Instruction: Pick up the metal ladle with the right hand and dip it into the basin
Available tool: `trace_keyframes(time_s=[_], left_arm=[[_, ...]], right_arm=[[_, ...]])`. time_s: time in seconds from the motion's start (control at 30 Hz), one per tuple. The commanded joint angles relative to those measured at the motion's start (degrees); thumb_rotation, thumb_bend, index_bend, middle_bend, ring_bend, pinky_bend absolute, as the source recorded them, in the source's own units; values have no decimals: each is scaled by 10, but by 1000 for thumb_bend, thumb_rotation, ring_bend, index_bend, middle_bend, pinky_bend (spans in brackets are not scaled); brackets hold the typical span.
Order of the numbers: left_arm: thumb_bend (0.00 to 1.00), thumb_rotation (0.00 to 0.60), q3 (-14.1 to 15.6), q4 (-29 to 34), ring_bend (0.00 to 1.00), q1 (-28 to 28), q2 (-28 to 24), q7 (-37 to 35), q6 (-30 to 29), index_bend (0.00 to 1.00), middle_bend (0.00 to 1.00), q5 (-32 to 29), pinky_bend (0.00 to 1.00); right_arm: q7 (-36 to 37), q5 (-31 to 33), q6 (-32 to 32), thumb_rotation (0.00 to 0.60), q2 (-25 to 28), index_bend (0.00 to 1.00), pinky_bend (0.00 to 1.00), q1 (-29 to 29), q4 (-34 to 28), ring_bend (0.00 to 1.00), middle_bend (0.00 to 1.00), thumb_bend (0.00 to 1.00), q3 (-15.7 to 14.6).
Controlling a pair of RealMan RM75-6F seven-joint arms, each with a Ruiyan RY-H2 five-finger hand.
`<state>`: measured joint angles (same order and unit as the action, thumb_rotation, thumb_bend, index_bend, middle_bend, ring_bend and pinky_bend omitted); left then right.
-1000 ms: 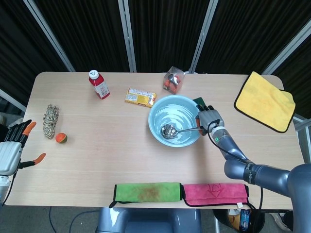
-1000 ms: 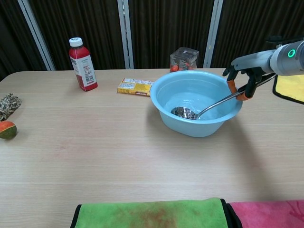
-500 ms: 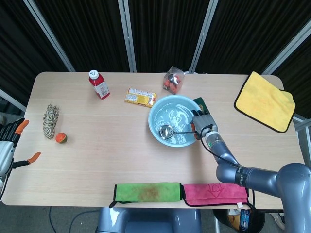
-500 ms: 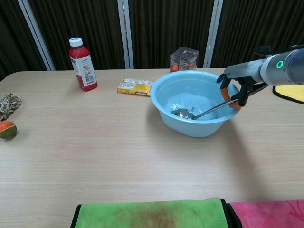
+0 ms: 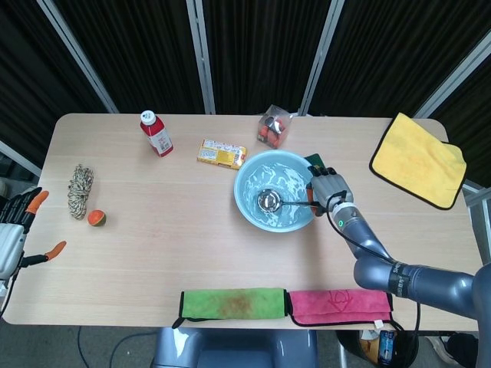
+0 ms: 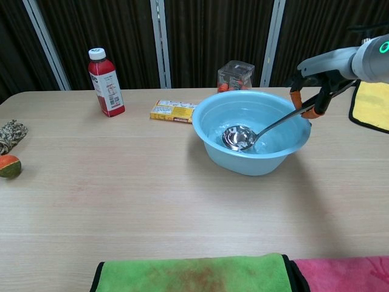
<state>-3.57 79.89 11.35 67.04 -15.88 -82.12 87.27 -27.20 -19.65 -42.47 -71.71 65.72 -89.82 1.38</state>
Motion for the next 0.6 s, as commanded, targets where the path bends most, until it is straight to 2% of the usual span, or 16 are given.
trace_keyframes(time_s=[0.03,0.47,0.6], left_arm=[[221,505,1,0,0,1,1,4,0,0,0,2,0],[221,502,2,4,0,0,5,21,-4,0,0,4,0],[220,505,4,7,0,-2,5,27,-8,0,0,7,0]], right_arm=[[7,1,-2,600,29,678,0,-2,-29,0,0,568,7],[-1,18,-17,600,123,678,0,5,-118,0,0,569,6],[-3,21,-22,600,136,678,0,5,-130,0,0,568,4]])
